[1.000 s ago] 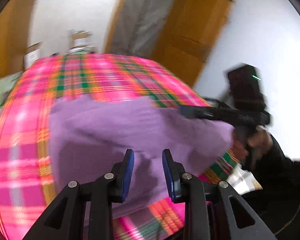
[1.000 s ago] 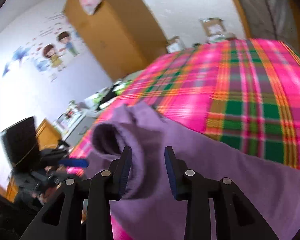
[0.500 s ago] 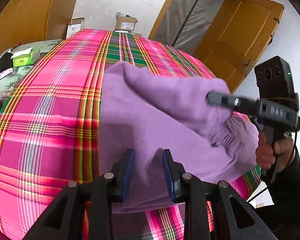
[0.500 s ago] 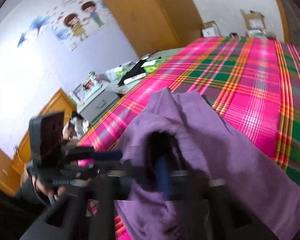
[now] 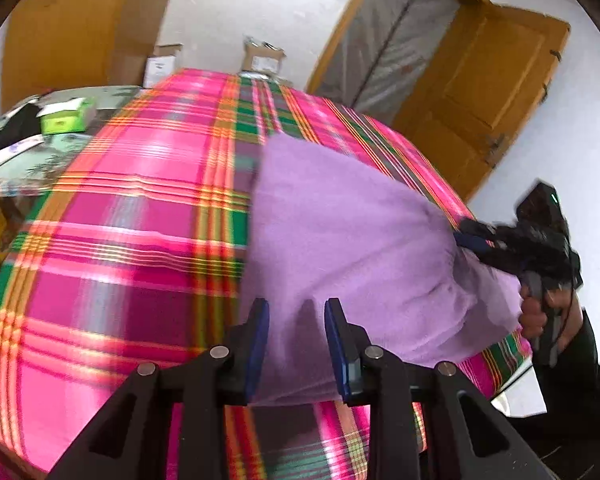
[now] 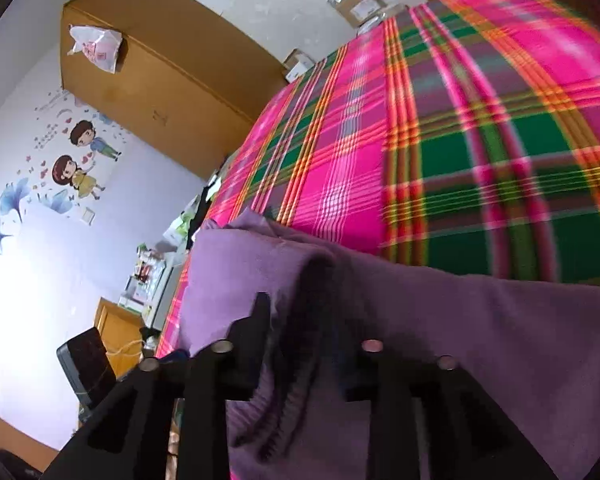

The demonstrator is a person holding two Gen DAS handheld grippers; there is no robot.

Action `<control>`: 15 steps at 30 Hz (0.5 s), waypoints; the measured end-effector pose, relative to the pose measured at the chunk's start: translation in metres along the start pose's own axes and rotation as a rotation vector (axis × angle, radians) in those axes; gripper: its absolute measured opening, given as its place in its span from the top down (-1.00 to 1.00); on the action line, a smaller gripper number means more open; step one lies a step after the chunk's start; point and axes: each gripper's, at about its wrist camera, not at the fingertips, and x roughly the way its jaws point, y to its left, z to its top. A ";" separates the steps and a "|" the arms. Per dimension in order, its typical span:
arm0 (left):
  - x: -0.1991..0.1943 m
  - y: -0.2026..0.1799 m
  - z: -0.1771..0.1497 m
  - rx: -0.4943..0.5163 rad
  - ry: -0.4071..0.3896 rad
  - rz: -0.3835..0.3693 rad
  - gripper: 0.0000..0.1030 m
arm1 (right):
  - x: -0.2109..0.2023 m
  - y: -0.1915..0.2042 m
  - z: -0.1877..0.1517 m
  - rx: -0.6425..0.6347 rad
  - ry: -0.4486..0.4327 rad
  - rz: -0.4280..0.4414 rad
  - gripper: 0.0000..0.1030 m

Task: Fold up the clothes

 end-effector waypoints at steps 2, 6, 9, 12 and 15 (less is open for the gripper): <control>-0.004 0.010 -0.002 -0.033 -0.002 0.022 0.43 | -0.009 0.007 -0.006 -0.027 0.003 0.010 0.29; 0.003 0.018 -0.009 -0.077 0.035 0.034 0.42 | -0.012 0.021 -0.028 -0.100 0.084 0.021 0.29; 0.007 0.013 -0.008 -0.070 0.051 0.006 0.39 | -0.005 0.028 -0.044 -0.144 0.141 0.031 0.29; 0.009 0.010 -0.006 -0.071 0.063 0.005 0.38 | 0.003 0.032 -0.055 -0.161 0.180 0.038 0.26; 0.009 0.008 -0.003 -0.068 0.060 0.003 0.82 | 0.005 0.031 -0.056 -0.152 0.179 0.036 0.19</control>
